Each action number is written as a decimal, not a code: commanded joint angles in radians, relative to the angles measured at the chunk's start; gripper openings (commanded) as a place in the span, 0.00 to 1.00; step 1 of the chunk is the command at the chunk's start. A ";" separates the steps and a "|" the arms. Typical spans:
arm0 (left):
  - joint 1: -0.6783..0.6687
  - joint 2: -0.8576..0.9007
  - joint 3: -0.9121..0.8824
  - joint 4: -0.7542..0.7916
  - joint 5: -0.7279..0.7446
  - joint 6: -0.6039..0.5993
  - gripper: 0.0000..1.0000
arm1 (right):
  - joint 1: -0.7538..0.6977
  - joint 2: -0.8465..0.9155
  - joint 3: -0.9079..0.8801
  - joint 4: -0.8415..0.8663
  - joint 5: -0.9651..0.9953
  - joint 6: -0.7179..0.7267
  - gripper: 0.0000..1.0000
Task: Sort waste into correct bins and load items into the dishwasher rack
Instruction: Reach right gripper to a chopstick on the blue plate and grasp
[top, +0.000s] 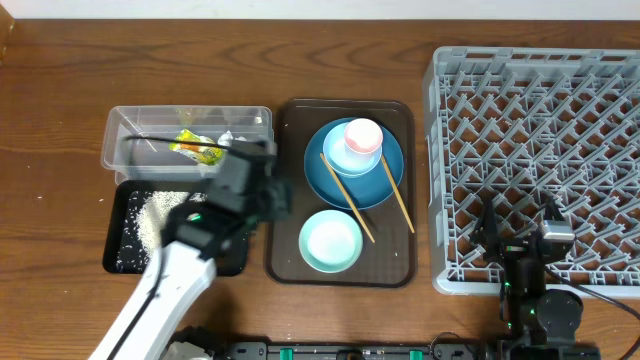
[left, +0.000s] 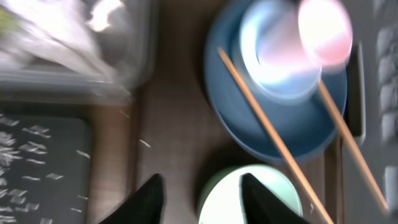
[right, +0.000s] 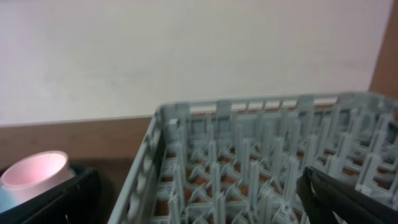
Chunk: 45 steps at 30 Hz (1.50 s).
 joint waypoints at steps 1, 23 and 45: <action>0.097 -0.075 0.030 0.005 -0.016 0.001 0.56 | -0.009 0.058 0.147 -0.048 -0.058 0.002 0.99; 0.243 -0.109 0.029 0.002 -0.038 0.001 0.71 | 0.306 1.234 1.132 -0.684 -0.440 -0.002 0.99; 0.243 -0.107 0.029 -0.063 -0.037 0.000 0.71 | 0.639 1.510 1.131 -0.768 -0.269 -0.002 0.33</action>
